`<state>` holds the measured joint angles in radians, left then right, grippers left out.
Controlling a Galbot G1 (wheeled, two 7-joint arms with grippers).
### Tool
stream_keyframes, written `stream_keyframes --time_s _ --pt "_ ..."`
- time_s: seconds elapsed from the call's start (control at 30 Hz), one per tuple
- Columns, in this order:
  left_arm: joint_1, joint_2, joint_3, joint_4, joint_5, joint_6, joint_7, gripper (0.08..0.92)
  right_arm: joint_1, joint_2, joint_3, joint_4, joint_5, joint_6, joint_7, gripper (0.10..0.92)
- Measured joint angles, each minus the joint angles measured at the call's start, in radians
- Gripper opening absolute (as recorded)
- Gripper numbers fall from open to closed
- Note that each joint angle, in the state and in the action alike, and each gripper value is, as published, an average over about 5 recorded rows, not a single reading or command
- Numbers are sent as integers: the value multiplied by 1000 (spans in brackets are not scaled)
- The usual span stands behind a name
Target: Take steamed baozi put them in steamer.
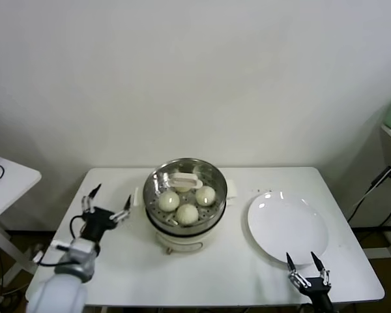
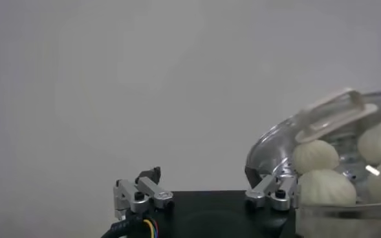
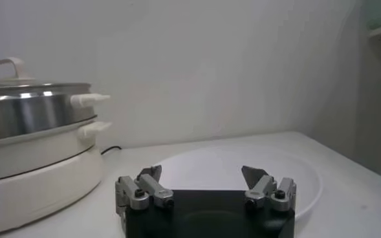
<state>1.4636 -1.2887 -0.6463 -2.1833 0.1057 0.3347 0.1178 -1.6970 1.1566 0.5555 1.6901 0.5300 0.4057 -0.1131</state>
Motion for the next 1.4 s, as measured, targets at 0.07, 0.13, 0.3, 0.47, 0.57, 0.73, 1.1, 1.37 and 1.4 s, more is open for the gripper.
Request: stream_keyframes --time_s 0.07,0.13,0.3,0.47,0.57,0.73,1.1,1.37,1.4 --pt "34 -14 -45 8 -86 -27 0 823 -1 1 -1 0 -4 2 0 823" --pt "66 -29 -80 20 -156 -58 0 823 -2 2 -1 1 -8 4 -1 823" --pt "139 -66 -131 52 -273 -148 -1 823 -2 9 -2 4 -20 6 -2 823" --pt "182 -96 -154 81 -337 -228 -6 823 -4 17 -3 6 -33 8 0 823" --pt "197 -110 -164 96 -367 -263 -8 823 -6 18 -3 7 -38 8 1 823" --pt "217 -123 -173 122 -406 -306 -10 823 -7 17 -2 7 -42 9 2 823" --pt "247 -145 -174 163 -433 -372 -15 823 -9 18 -6 8 -45 3 3 823" --pt "262 -158 -170 175 -433 -395 -18 823 -5 19 -7 12 -46 -2 3 823" --pt "263 -158 -170 175 -432 -396 -18 823 -4 18 -7 11 -46 -2 3 823"
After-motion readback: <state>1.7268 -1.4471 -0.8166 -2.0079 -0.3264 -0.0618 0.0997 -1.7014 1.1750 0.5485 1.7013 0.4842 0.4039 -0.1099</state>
